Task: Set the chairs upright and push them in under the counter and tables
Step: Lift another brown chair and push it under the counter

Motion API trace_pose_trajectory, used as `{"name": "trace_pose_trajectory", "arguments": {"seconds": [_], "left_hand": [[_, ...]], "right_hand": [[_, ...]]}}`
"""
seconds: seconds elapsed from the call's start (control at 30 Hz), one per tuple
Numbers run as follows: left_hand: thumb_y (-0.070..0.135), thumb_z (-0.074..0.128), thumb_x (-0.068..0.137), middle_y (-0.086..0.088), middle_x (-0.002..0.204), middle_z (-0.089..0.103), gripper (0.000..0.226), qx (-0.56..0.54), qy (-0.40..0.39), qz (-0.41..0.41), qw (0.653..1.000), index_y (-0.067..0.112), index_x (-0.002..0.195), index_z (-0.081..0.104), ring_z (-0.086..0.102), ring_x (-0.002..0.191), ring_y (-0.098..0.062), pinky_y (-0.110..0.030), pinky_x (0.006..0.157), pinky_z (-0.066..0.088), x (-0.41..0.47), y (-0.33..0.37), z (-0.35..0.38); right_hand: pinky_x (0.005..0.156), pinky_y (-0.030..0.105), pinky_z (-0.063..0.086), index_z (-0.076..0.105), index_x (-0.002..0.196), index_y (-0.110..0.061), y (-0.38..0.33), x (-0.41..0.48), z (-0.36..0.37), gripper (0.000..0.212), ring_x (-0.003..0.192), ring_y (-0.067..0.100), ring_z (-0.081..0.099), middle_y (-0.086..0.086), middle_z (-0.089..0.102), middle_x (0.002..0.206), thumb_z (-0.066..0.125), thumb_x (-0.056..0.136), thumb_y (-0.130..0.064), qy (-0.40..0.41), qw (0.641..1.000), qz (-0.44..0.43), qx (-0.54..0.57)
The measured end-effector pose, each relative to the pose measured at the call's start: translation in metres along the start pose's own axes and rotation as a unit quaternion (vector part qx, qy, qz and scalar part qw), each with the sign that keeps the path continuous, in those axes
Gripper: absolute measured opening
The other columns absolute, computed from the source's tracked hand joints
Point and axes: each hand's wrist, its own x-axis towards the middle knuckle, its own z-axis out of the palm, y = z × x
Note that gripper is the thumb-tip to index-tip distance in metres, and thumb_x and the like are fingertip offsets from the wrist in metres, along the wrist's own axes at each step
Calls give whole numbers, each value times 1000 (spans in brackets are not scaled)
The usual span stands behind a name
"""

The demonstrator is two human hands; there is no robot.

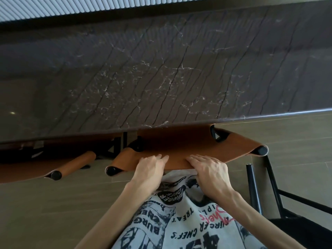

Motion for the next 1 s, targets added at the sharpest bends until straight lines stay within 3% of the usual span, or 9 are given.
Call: {"name": "trace_pose_trajectory", "arguments": {"seconds": [0.13,0.43,0.73,0.8,0.9,1.0], "left_hand": [[-14,49,75,-9,139,54,79,-23,13,3,1000,19,146,40,55,123,-27,-42,99,46,3,-7,-11],[-14,46,79,-7,151,41,80,-59,18,3,998,26,148,37,48,132,-22,-39,109,39,7,-14,-23],[-12,41,80,-1,150,43,78,-58,42,-3,997,30,147,40,50,130,-19,-34,103,44,6,-27,-29],[-12,40,80,-1,150,43,79,-55,41,3,998,30,147,40,48,132,-19,-33,104,43,5,-27,-29],[-10,42,79,1,147,48,77,-57,63,7,996,30,145,43,50,130,-18,-32,101,45,4,-28,-26],[-5,47,77,6,137,58,71,-56,114,-1,992,31,139,52,58,120,-16,-30,91,49,0,-25,-23]], "right_hand": [[77,33,57,76,98,-11,-2,9,-7,48,88,19,73,4,76,96,82,51,0,6,1000,3,8],[73,32,57,76,93,-11,-3,22,-5,33,86,21,73,4,76,93,64,63,-6,24,1000,13,15],[74,29,56,76,90,-14,-13,28,-2,27,91,20,72,2,76,96,71,64,-7,4,999,34,22],[73,29,56,76,90,-15,-15,28,-2,26,90,20,72,1,76,95,62,69,-14,14,999,38,24],[73,30,56,77,91,-14,-14,27,-2,43,89,20,72,2,76,96,39,72,-23,23,999,32,27],[76,30,56,76,94,-14,-12,27,1,41,89,20,72,1,76,96,43,70,-18,38,999,25,25]]}}
